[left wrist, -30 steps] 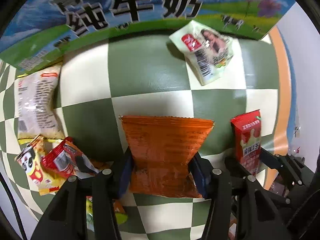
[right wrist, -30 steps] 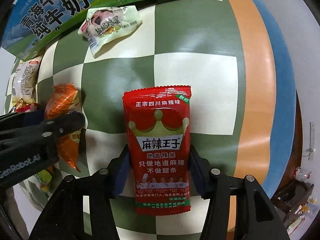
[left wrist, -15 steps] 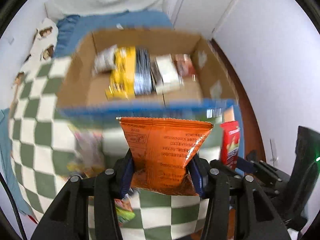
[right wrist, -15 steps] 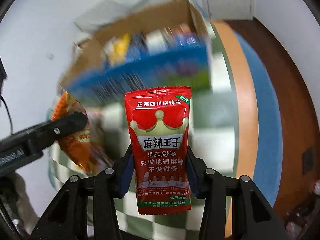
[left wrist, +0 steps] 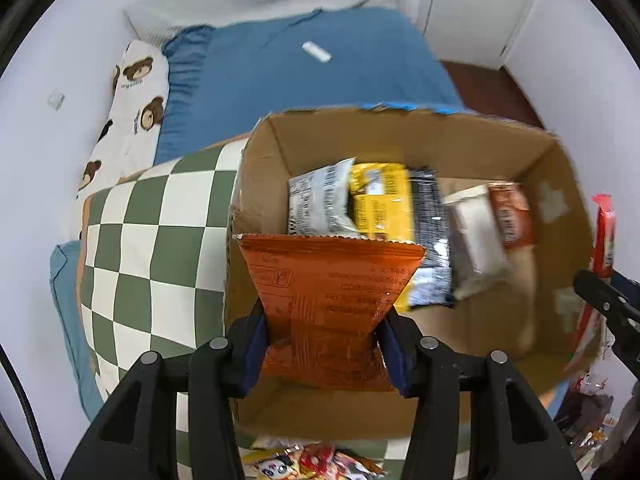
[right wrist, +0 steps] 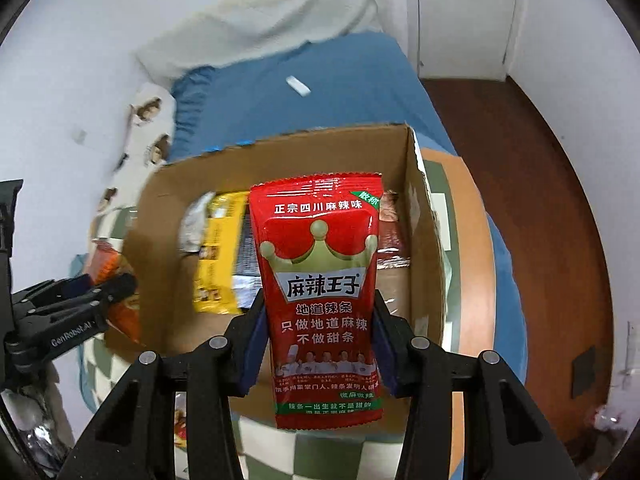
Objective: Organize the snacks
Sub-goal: 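Carry both packets into the box and open both tools, then move both tools back toward the remaining snacks on the blanket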
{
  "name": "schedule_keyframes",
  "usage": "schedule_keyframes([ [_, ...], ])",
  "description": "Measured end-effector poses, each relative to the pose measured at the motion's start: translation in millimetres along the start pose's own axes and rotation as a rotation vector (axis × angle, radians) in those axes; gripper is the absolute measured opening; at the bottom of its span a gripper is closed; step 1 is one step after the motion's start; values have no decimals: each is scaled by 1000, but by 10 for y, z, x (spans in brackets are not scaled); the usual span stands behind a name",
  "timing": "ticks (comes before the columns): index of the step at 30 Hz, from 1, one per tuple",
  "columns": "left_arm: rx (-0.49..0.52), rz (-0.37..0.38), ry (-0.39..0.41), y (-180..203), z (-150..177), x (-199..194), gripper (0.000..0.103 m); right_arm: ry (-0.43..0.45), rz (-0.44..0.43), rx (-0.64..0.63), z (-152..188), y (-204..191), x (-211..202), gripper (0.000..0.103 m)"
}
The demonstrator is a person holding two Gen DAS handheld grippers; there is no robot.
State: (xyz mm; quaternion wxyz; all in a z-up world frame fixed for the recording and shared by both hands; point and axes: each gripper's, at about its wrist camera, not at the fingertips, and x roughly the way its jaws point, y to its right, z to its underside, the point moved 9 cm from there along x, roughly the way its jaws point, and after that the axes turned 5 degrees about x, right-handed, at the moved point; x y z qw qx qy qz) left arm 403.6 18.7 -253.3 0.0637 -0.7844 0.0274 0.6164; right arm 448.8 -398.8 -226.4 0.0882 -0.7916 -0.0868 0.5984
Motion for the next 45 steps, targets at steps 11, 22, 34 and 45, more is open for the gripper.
schedule_keyframes([
  [11,-27,13,-156,-66,43,660,62,-149,131,59,25,296,744,69],
  [22,-51,51,-143,-5,15,686,92,-188,146,29,61,173,909,94],
  [34,-52,71,-50,169,190,387,92,-132,119,5,218,94,816,94],
  [45,-43,51,134,206,360,-211,92,6,106,-45,313,-31,294,94],
])
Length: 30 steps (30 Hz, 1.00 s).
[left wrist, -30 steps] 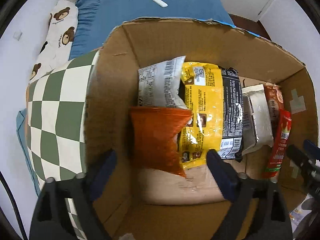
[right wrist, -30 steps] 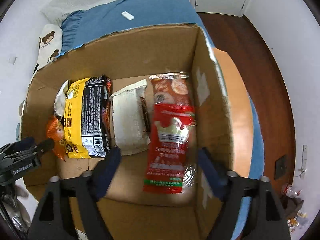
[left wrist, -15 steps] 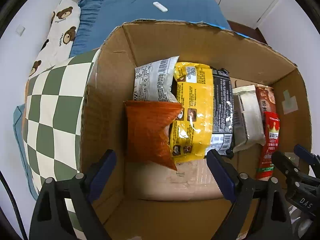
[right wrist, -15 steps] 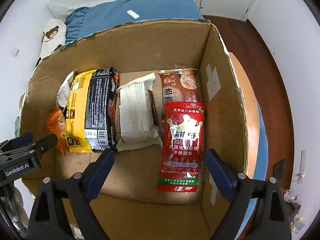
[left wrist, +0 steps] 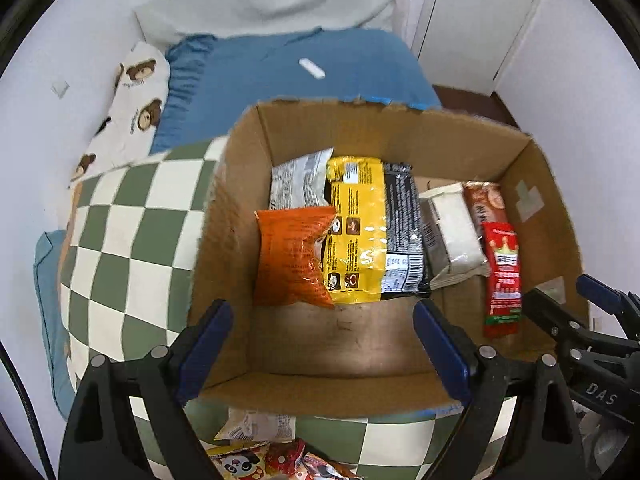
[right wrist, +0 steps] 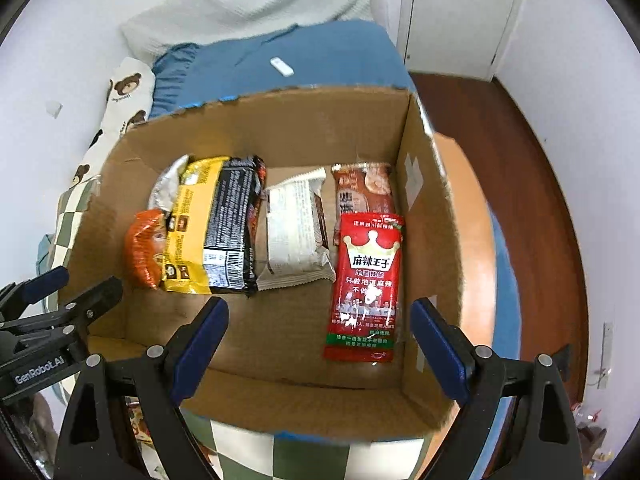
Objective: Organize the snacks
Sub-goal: 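Move both tools back toward the remaining snacks on the blanket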
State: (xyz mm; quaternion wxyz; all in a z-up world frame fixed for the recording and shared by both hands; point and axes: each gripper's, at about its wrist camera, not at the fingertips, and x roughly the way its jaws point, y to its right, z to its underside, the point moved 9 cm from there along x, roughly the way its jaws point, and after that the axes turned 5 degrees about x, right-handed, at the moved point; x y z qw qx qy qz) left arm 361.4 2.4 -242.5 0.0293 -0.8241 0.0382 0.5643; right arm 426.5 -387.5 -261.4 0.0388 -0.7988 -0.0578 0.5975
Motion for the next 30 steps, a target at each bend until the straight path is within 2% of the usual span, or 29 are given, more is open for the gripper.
schedule_keyframes([
  [10,20,-8,172,3,37,-750,92,152,-24,-17,117,-114,-715,94],
  [15,14,10,214,-23,153,-1029,92,195,-70,-6,257,-189,-1080,94],
  [19,-1,21,214,-175,450,-1153,92,185,-131,5,523,-284,-1239,94],
  [23,0,-21,160,-454,1032,-1077,92,102,-205,11,1037,-444,-1121,94],
  [26,-8,-72,68,-731,1650,-838,92,19,-240,15,1520,-554,-892,93],
  [27,-10,-84,8,-837,1927,-696,92,-9,-249,19,1675,-595,-799,86],
  [28,-14,-92,-35,-908,2119,-598,92,-44,-270,27,1850,-644,-698,72],
  [30,-34,-113,-116,-1069,2519,-401,92,-116,-300,50,2175,-746,-487,68],
])
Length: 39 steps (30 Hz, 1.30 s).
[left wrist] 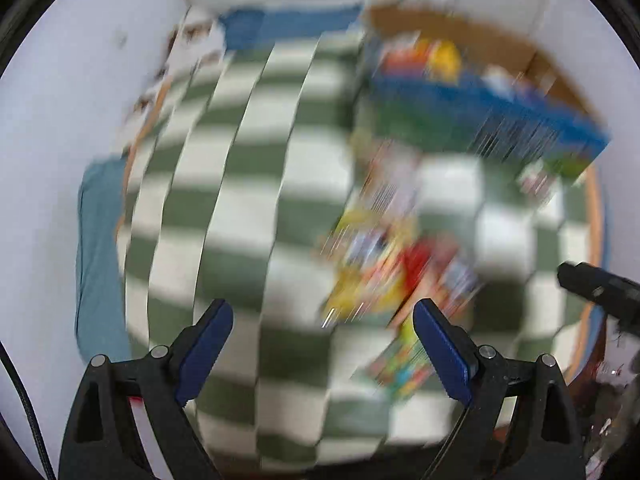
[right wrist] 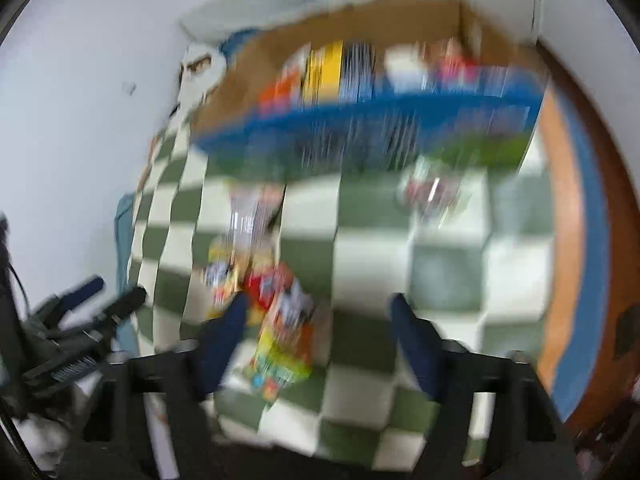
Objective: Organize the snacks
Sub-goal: 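Move both tools back toward the remaining snacks on the blanket, then grasp the panda-print packet with the left tool while the right tool grasps the green PaoPaoTang candy bag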
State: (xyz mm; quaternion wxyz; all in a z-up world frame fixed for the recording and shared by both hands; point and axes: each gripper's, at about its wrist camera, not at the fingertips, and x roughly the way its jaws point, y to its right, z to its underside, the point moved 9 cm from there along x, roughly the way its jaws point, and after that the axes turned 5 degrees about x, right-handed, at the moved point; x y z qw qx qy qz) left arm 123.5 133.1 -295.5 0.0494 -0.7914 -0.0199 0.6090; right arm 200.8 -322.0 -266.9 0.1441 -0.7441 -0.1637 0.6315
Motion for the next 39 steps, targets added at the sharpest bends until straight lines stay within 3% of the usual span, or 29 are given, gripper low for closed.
schedule_keyframes([
  [3,-22,-33,-97,-169,463,340,92,-128,-81,98,433,-65,435,68],
  [7,-58,-51,-157,-332,793,568,92,-266,-136,247,885,-154,1055,72],
  [12,-75,-49,-163,-399,798,600,92,-277,-74,304,1083,-257,1562,75],
  [15,-87,-21,-147,-374,672,547,92,-277,-27,284,1187,-302,1712,63],
  [20,-107,85,-133,-143,305,510,92,-223,75,101,1355,-288,1616,58],
  [23,-120,160,-139,33,49,557,92,-206,124,62,1420,-124,1492,58],
  [27,-102,193,-163,236,-244,752,92,-161,214,34,1348,239,1227,58],
  [31,-57,174,-178,381,-413,1004,91,-131,296,37,1174,583,1024,58],
  [32,-43,165,-179,402,-428,1058,87,-122,320,25,1125,659,990,58],
  [34,-35,166,-184,418,-422,1129,64,-133,328,17,1062,756,982,58],
  [39,-25,150,-196,297,-246,1198,51,-157,294,26,1033,798,983,67],
])
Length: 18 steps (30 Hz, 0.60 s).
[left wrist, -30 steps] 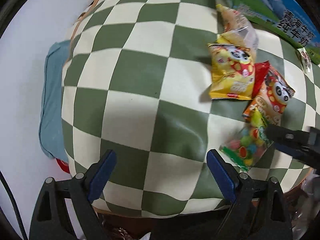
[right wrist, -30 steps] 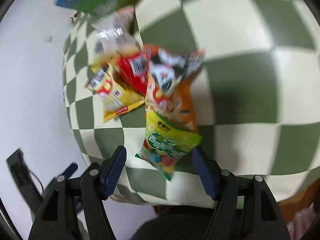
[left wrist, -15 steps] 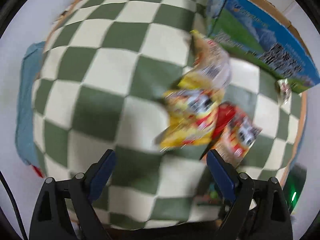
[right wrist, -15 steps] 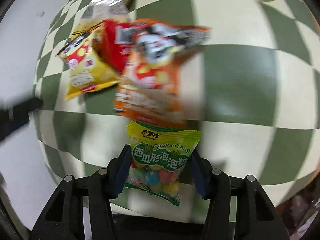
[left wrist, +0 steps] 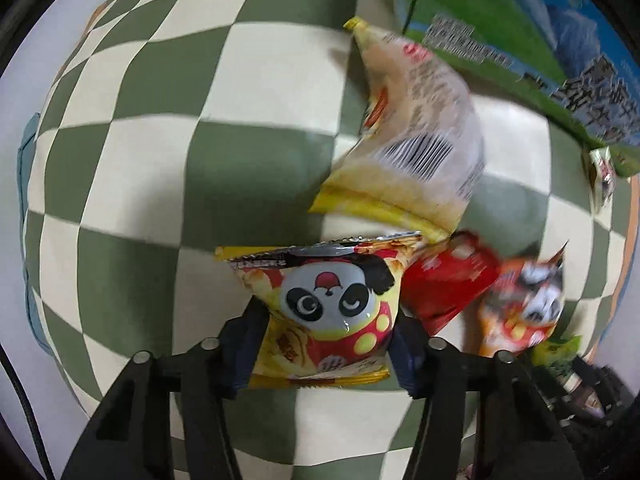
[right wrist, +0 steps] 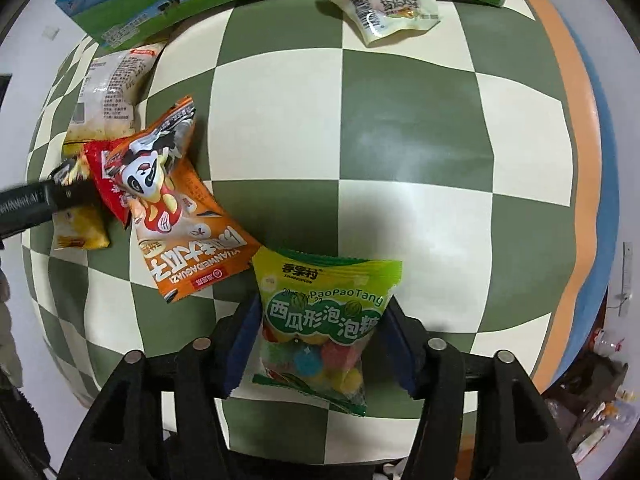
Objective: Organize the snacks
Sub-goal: 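Grasp the panda-print packet with the left tool while the right tool grasps the green PaoPaoTang candy bag, then carry both packets into the box and open both tools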
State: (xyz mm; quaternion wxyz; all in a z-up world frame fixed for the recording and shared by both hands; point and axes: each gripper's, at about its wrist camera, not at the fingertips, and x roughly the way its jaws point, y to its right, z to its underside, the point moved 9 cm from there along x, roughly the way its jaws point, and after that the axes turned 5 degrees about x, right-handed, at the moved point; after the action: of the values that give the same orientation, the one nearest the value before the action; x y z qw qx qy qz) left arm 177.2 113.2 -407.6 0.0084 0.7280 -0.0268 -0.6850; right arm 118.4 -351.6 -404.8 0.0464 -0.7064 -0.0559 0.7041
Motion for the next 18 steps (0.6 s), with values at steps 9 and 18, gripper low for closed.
schedule_keyframes([
  [9,1,-28,-10,-192,-11,167,51,58,-95,137,65,175,-385,74],
  [18,17,-49,37,119,185,-73,40,45,35,54,46,29,38,58],
])
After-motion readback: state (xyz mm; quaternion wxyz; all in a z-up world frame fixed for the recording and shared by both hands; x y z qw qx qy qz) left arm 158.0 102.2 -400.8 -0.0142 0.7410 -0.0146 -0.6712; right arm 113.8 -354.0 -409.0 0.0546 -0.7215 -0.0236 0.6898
